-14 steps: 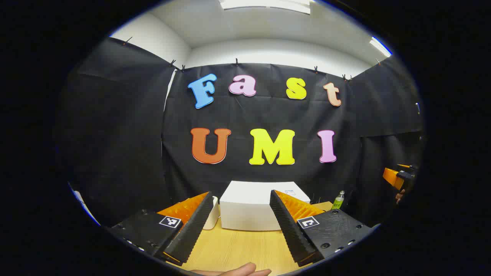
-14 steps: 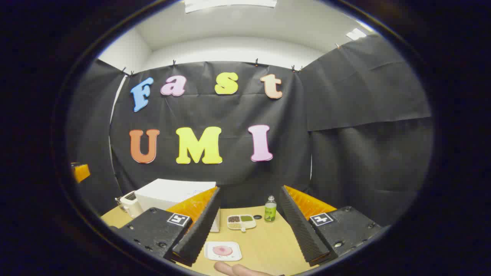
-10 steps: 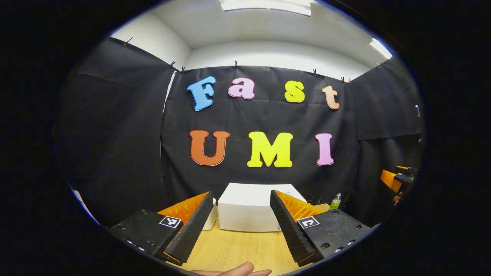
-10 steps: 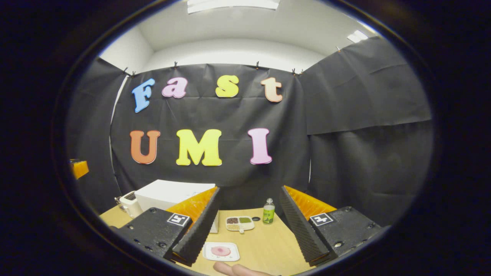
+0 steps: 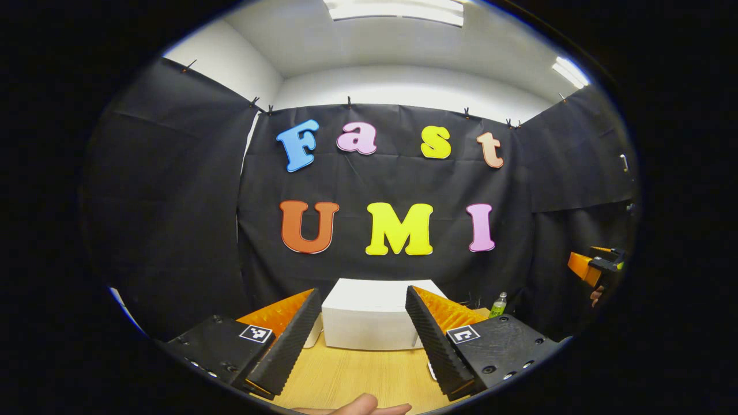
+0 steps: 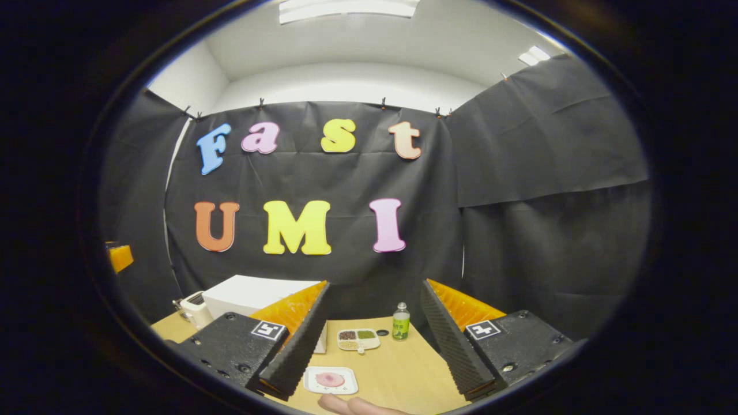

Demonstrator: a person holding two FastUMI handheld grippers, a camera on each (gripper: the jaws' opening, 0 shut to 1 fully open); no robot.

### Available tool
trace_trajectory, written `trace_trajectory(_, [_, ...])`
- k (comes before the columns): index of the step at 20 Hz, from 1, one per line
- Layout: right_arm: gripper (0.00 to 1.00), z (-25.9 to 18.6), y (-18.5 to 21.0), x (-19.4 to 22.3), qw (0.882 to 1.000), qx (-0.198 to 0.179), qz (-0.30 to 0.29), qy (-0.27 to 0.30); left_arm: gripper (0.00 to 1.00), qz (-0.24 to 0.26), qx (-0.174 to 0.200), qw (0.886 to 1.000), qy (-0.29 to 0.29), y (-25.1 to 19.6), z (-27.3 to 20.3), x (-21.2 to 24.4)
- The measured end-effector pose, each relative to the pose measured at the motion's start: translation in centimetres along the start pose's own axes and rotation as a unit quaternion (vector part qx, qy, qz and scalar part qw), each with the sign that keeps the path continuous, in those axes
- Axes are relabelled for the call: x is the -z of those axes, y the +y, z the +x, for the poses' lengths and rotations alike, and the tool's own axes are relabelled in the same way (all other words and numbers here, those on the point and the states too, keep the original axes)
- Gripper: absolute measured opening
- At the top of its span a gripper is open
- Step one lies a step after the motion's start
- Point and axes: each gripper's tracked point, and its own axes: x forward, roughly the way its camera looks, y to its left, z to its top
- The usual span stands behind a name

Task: Open the microwave oven with the left hand, put the food in, and close the microwave oven.

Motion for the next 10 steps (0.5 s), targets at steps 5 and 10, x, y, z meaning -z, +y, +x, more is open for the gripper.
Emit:
trace_trajectory(5, [0.92, -0.1, 0.4, 1.0, 1.000, -0.018, 0.014, 0.019, 0.94, -0.003, -0.021, 1.000, -0.011, -0.2, 2.1, 0.6])
trace_trajectory(10, [0.99, -0.5, 0.5, 1.0, 0.999, -0.040, 0.028, 0.009, 0.95, -0.007, -0.023, 1.000, 0.007, -2.6, 6.9, 4.1])
